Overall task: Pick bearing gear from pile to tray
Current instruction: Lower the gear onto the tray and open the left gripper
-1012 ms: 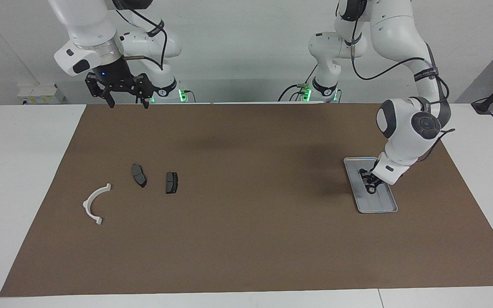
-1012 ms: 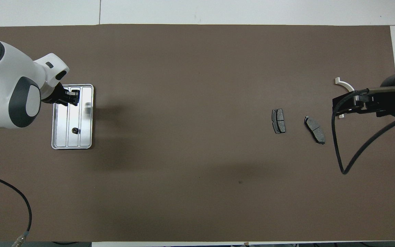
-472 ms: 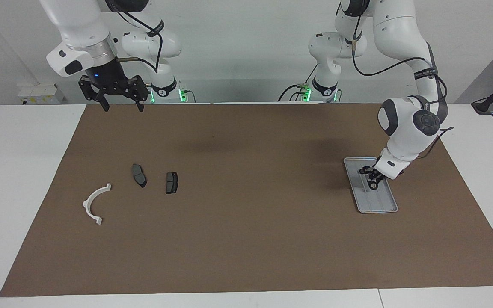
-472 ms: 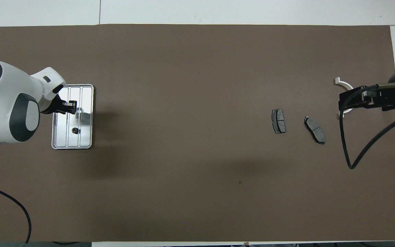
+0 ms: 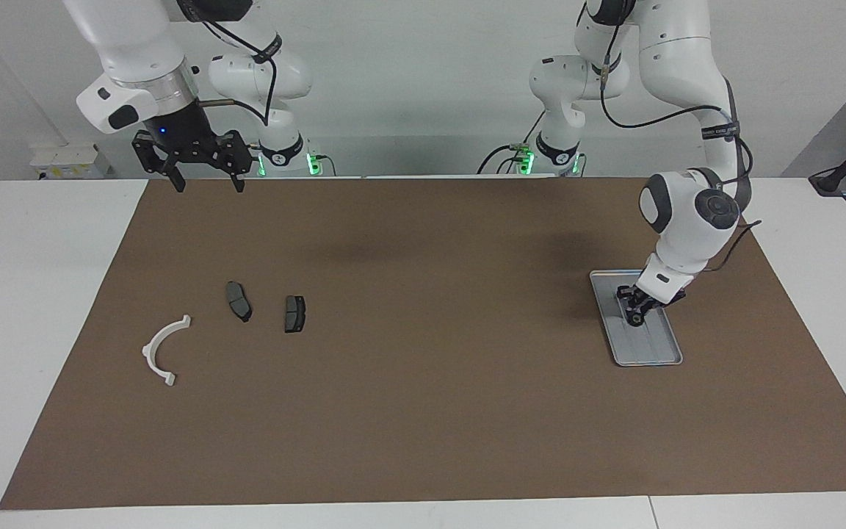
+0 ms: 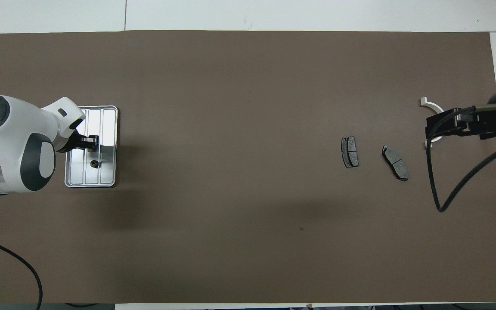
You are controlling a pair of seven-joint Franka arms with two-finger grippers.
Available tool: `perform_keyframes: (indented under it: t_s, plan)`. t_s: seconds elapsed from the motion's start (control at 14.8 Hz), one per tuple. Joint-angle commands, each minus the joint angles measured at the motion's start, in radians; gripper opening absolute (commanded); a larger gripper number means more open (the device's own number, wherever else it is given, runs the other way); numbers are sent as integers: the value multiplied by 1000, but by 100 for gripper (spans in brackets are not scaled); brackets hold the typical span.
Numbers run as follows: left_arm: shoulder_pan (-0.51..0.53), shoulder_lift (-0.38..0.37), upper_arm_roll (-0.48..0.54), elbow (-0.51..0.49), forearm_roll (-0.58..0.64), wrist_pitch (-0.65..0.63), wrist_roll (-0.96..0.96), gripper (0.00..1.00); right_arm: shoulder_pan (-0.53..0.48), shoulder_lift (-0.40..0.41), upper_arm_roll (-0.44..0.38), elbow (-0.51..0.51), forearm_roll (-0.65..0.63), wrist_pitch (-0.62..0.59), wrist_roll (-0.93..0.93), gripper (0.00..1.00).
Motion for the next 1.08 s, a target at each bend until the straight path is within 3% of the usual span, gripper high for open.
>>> perform_keyframes:
  t_s: [0.0, 0.61, 0.68, 0.81, 0.88, 1.01]
  plan:
    - [7, -34, -8, -75, -12, 65, 21, 0, -4, -8, -4, -17, 25, 19, -18, 100]
    - [-4, -25, -9, -91, -12, 119, -2, 0, -5, -10, -2, -17, 25, 19, -18, 100]
    - [-4, -24, -9, -91, -12, 119, -2, 20, -4, -10, -2, -17, 25, 19, -15, 100]
    - [-3, -25, -9, -91, -12, 116, 6, 73, -4, -10, -2, -17, 25, 19, -14, 100]
    - [-3, -25, -9, -89, -12, 111, 7, 79, -4, -10, -2, -17, 25, 19, -14, 100]
    - [-3, -22, -9, -76, -12, 107, 7, 81, -4, -10, -2, -17, 25, 19, -13, 100]
